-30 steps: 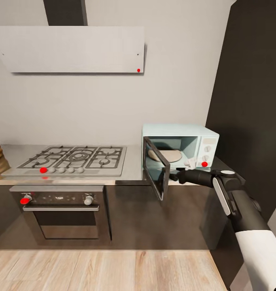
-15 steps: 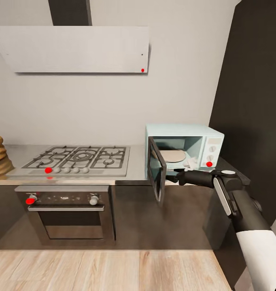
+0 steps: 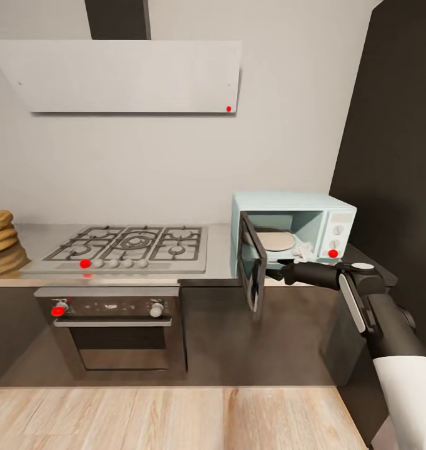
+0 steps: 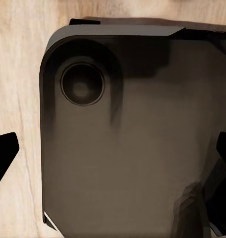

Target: In the kitchen, take the popcorn bag from the countertop, put it into the microwave, and heat it until the popcorn is cooked so the cooked popcorn ends up inside the bag.

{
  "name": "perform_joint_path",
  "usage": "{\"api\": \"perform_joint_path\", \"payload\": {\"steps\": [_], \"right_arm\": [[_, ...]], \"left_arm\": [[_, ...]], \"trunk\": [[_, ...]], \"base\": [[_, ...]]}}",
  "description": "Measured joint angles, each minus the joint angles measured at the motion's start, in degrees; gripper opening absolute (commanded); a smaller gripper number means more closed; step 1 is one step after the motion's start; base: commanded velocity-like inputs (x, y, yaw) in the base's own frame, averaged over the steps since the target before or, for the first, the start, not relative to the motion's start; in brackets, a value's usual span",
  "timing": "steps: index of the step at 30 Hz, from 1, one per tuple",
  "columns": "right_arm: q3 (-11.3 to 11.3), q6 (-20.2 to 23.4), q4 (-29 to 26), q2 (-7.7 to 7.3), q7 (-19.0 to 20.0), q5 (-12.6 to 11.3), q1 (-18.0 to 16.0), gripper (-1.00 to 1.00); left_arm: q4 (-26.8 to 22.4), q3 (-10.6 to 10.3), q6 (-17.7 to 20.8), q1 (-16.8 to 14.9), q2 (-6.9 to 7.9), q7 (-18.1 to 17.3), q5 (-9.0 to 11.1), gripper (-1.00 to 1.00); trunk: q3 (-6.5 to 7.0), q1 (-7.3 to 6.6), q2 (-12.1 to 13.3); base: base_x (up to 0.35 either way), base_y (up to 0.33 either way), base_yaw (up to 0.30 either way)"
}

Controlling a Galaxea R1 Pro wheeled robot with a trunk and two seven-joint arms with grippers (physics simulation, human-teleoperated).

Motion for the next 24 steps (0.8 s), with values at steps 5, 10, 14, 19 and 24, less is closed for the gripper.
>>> {"api": "perform_joint_path", "payload": {"steps": [5, 10, 14, 19, 24], "right_arm": [[-1.08, 0.02, 0.03, 0.84, -0.14, 1.02, 0.0, 1.0], [-1.56, -0.15, 0.13, 1.22, -0.25, 1.26, 0.0, 1.0], [0.22, -0.48, 0.9, 0.22, -0.85, 0.58, -0.03, 1.0], [-0.68, -0.36, 4.33, -0.86, -3.98, 0.35, 0.0, 1.0], [-1.6, -0.51, 13.28, -3.58, -5.94, 1.83, 0.0, 1.0]], "left_arm": [[0.02, 0.0, 0.0, 0.0, 0.0, 0.0, 0.0, 1.0], [-0.01, 0.0, 0.0, 0.0, 0.0, 0.0, 0.0, 1.0], [0.03, -0.01, -0.01, -0.01, 0.0, 0.0, 0.0, 1.0], [0.03, -0.01, -0.01, -0.02, 0.0, 0.0, 0.0, 1.0], [0.07, -0.01, -0.01, -0.02, 0.0, 0.0, 0.0, 1.0]], "trunk": [[0.0, 0.0, 0.0], [0.0, 0.0, 0.0], [0.01, 0.0, 0.0], [0.01, 0.0, 0.0], [0.01, 0.0, 0.0]], "base": [[0.0, 0.006, 0.0], [0.0, 0.0, 0.0], [0.0, 0.0, 0.0], [0.0, 0.0, 0.0], [0.0, 0.0, 0.0]]}}
